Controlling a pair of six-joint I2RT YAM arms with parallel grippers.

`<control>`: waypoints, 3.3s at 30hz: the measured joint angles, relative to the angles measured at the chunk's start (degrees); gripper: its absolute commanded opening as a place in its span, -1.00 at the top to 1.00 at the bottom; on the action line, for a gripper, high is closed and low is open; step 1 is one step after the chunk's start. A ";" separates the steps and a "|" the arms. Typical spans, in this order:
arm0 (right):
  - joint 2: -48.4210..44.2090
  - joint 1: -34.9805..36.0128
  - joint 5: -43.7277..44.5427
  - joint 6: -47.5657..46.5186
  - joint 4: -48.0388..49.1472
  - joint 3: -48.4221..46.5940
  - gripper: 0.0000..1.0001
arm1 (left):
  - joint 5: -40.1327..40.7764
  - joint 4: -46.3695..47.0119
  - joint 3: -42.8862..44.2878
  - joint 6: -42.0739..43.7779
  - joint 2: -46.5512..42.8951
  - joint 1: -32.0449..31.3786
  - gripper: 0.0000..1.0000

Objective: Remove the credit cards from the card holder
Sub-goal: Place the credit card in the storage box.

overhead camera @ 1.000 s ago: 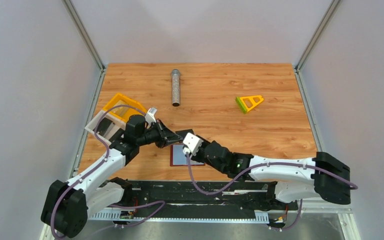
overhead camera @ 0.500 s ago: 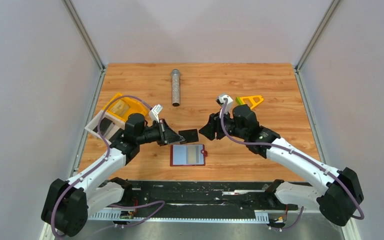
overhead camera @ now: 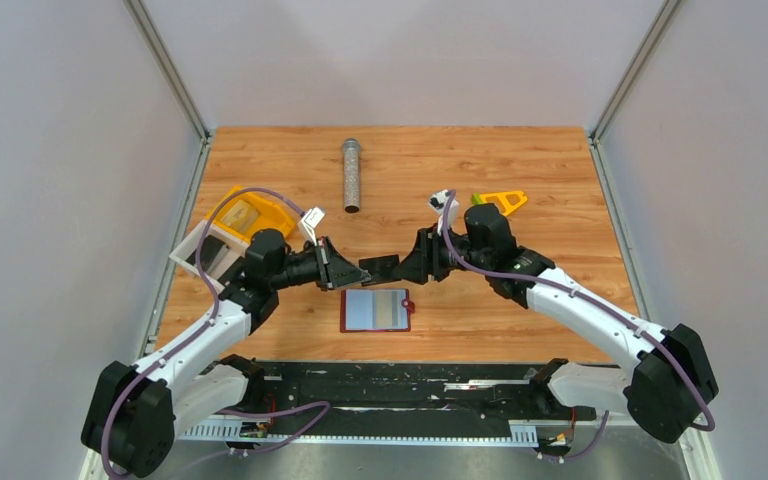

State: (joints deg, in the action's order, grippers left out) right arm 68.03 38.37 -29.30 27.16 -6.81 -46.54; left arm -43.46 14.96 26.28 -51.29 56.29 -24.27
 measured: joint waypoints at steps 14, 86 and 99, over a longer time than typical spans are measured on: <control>0.26 -1.22 -4.76 2.40 4.72 0.07 0.75 | -3.17 8.61 -1.92 -4.22 -0.04 0.00 1.00; -14.62 -6.78 -4.17 -3.32 2.23 8.31 -1.00 | 22.99 -48.24 26.91 24.61 14.05 56.98 1.00; -14.69 -6.78 -3.41 -3.52 1.03 8.31 -1.00 | 28.17 -48.74 27.43 25.40 16.61 57.05 1.00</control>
State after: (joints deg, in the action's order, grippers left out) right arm 53.34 31.59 -32.71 23.64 -5.78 -38.24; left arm -15.29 -33.78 53.71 -25.89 72.90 32.77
